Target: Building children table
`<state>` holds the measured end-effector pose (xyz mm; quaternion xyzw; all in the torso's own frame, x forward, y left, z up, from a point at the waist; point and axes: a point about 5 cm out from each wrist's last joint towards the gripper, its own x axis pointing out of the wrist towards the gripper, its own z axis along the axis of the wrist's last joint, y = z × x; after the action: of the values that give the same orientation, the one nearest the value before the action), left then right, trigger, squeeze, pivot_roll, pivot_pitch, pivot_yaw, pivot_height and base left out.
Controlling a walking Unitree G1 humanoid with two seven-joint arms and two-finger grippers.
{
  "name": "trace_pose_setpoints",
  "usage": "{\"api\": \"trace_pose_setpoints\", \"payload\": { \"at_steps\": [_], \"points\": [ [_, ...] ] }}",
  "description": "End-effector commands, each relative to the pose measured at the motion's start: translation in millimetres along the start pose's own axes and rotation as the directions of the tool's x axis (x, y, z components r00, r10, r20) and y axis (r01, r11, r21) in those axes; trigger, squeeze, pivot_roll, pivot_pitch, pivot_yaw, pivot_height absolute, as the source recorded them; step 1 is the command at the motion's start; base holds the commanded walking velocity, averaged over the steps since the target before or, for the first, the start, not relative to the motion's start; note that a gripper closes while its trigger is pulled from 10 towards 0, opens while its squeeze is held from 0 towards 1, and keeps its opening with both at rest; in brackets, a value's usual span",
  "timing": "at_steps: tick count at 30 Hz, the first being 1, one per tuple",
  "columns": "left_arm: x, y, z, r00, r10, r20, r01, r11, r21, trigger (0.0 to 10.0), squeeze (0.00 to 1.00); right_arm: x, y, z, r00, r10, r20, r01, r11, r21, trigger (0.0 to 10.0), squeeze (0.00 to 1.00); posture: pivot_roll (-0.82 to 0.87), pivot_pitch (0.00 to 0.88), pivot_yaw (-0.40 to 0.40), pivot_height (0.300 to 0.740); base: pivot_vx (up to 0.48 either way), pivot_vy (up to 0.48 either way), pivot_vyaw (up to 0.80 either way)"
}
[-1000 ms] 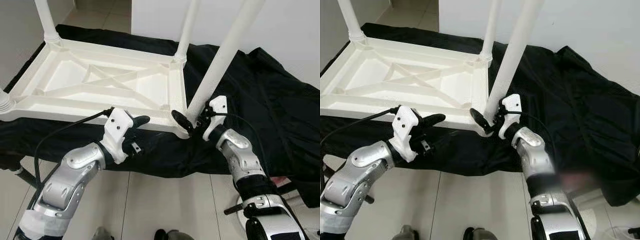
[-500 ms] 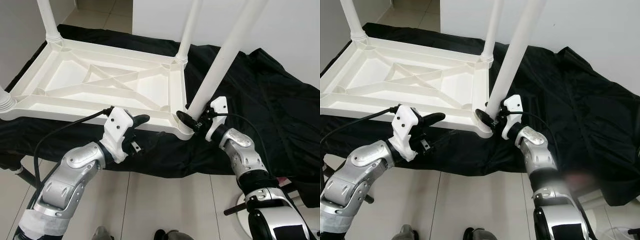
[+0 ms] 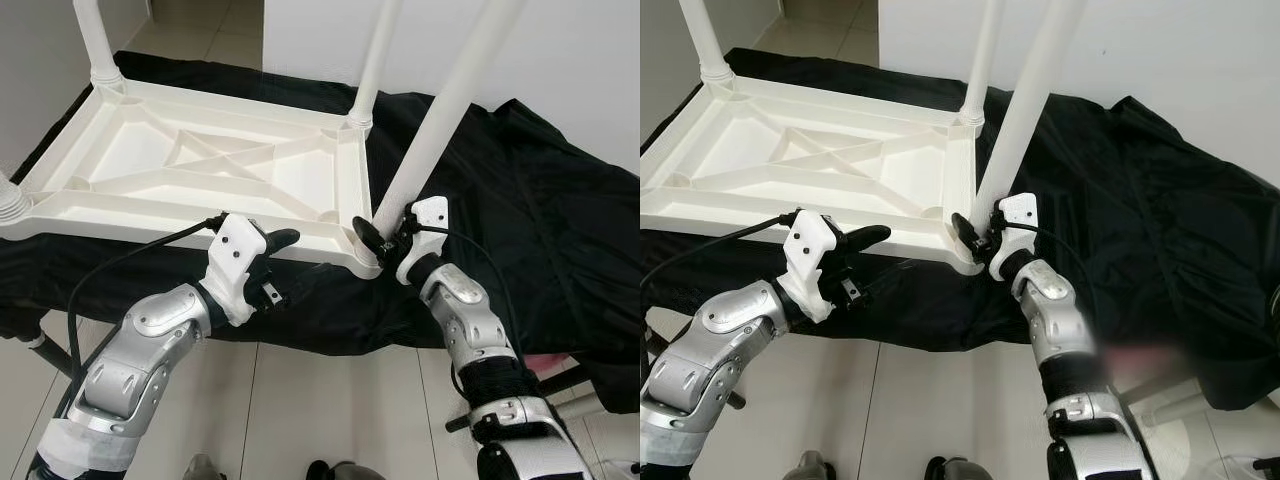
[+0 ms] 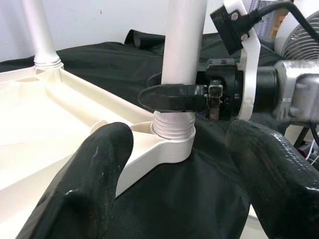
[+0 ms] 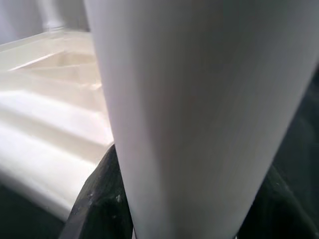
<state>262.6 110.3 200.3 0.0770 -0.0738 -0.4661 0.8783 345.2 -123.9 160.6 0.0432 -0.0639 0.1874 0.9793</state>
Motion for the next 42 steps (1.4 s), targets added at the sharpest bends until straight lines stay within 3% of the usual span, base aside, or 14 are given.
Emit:
{"api": "trace_pose_setpoints", "payload": {
  "at_steps": [1,4,5,8,9,12,17,23,24,28,34,35,38,42],
  "points": [
    [0.0,-0.3,-2.5,1.0,-0.009,-0.007,0.009,1.0,0.003,10.0,0.0,-7.4,-8.7,-13.8,0.996,-0.056,-0.066,0.058,0.998,0.028,10.0,0.0,0.09,0.13,-0.139,0.74,0.0,0.0,0.0],
    [0.0,-0.3,-2.5,1.0,-0.009,-0.007,0.009,1.0,0.003,10.0,0.0,-7.4,-8.7,-13.8,0.996,-0.056,-0.066,0.058,0.998,0.028,10.0,0.0,0.09,0.13,-0.139,0.74,0.0,0.0,0.0],
    [-0.2,-4.8,-7.6,1.0,-0.015,-0.02,0.014,1.0,-0.008,10.0,0.0,-17.9,2.0,-21.3,0.964,-0.256,-0.067,0.26,0.964,0.06,10.0,0.0,0.09,0.129,-0.144,0.74,0.0,0.0,0.0],
    [0.3,-6.8,-9.9,1.0,-0.018,-0.026,0.018,1.0,-0.011,10.0,0.0,-22.1,5.3,-23.5,0.943,-0.324,-0.07,0.329,0.942,0.072,10.0,0.0,0.09,0.129,-0.144,0.74,0.0,0.0,0.0],
    [1.8,-9.5,-12.8,0.999,-0.021,-0.031,0.021,1.0,-0.015,10.0,0.0,-25.5,9.4,-25.4,0.922,-0.381,-0.073,0.386,0.918,0.089,10.0,0.0,0.09,0.126,-0.145,0.74,0.0,0.0,0.0],
    [2.8,-11.0,-14.5,0.999,-0.023,-0.033,0.023,1.0,-0.017,10.0,0.0,-27.6,12.2,-25.6,0.907,-0.413,-0.081,0.42,0.902,0.098,10.0,0.0,0.09,0.126,-0.145,0.74,0.0,0.0,0.0],
    [5.4,-17.4,-22.6,0.998,-0.032,-0.05,0.031,0.999,-0.02,10.0,0.0,-28.4,22.3,-18.4,0.92,-0.388,-0.052,0.392,0.909,0.142,10.0,0.0,0.09,0.121,-0.148,0.74,0.0,0.0,0.0],
    [5.0,-15.0,-22.8,0.998,-0.024,-0.056,0.023,1.0,-0.01,10.0,0.0,-30.6,17.0,-11.2,0.928,-0.371,-0.01,0.369,0.919,0.137,10.0,0.0,0.09,0.123,-0.15,0.74,0.0,0.0,0.0],
    [4.5,-13.9,-22.4,0.998,-0.021,-0.057,0.021,1.0,-0.007,10.0,0.0,-32.5,13.9,-9.6,0.934,-0.357,0.003,0.354,0.926,0.132,10.0,1.0,0.09,0.122,-0.15,0.74,0.0,0.0,0.0],
    [2.6,-13.2,-23.2,0.998,-0.013,-0.058,0.013,1.0,-0.001,10.0,0.0,-45.0,3.9,-6.3,0.958,-0.282,0.05,0.28,0.959,0.046,10.0,1.0,0.09,0.116,-0.145,0.74,0.0,0.0,0.0],
    [3.4,-12.8,-22.9,0.998,-0.01,-0.055,0.01,1.0,0.005,10.0,0.0,-47.4,-6.5,-5.4,0.974,-0.222,0.053,0.22,0.974,0.049,10.0,1.0,0.08,0.124,-0.141,0.74,0.0,0.0,0.0],
    [3.2,-11.4,-23.3,0.998,-0.006,-0.056,0.007,1.0,0.008,10.0,0.0,-45.3,-7.9,-3.2,0.989,-0.135,0.056,0.131,0.989,0.065,10.0,0.0,0.08,0.129,-0.136,0.74,0.0,0.0,0.0],
    [2.8,-9.6,-23.9,0.998,-0.001,-0.059,0.002,1.0,0.01,10.0,0.0,-42.1,-9.9,0.6,0.998,0.004,0.061,-0.009,0.997,0.08,10.0,0.0,0.07,0.132,-0.133,0.74,0.0,0.0,0.0],
    [2.3,-8.4,-23.6,0.998,0.003,-0.06,-0.003,1.0,0.008,10.0,0.0,-35.2,-14.1,5.4,0.991,0.127,0.052,-0.129,0.991,0.033,10.0,0.0,0.07,0.148,-0.124,0.74,0.0,0.0,0.0]
  ]
}}
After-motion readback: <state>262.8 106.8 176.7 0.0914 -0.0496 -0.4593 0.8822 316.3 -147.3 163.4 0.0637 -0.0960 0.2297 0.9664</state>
